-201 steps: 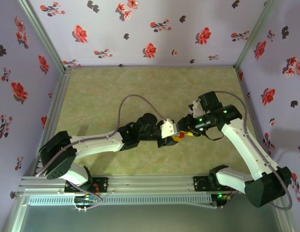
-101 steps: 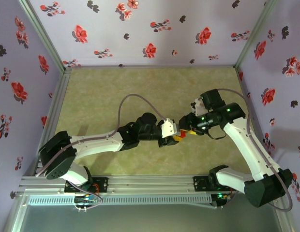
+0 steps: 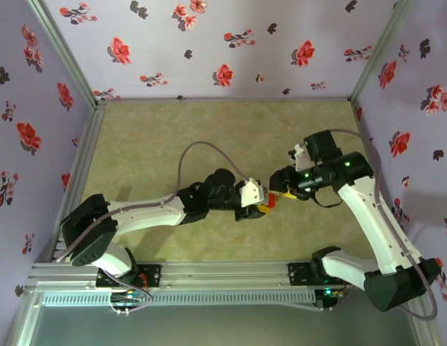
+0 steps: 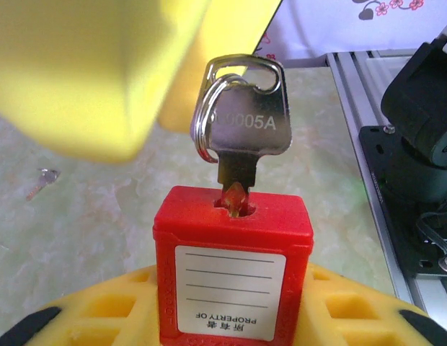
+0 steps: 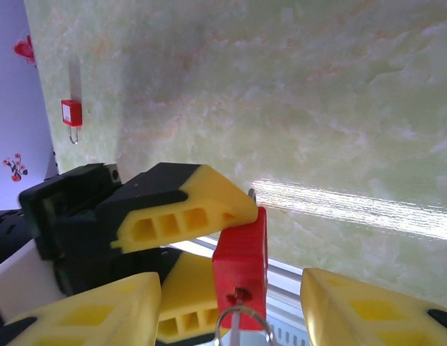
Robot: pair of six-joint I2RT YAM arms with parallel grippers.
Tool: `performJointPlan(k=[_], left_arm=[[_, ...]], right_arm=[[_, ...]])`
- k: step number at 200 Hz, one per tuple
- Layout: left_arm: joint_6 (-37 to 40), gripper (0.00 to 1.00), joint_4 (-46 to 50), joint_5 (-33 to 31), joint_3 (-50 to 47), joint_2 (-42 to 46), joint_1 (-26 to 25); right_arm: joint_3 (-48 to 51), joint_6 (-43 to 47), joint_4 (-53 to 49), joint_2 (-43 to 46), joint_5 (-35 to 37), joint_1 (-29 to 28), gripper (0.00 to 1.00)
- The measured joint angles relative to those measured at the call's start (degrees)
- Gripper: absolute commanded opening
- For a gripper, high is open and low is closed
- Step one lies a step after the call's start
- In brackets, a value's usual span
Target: Unlock with the key
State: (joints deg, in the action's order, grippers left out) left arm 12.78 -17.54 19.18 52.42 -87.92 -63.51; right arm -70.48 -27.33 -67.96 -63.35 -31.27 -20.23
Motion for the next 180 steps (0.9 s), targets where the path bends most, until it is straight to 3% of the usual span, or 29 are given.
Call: performJointPlan(k=[180], left_arm=[[1.3, 0.00, 3.5, 0.0, 0.3, -1.8, 0.8]], right_arm=[[8.3, -0.3, 3.4, 3.3, -2.2, 0.0, 0.29]])
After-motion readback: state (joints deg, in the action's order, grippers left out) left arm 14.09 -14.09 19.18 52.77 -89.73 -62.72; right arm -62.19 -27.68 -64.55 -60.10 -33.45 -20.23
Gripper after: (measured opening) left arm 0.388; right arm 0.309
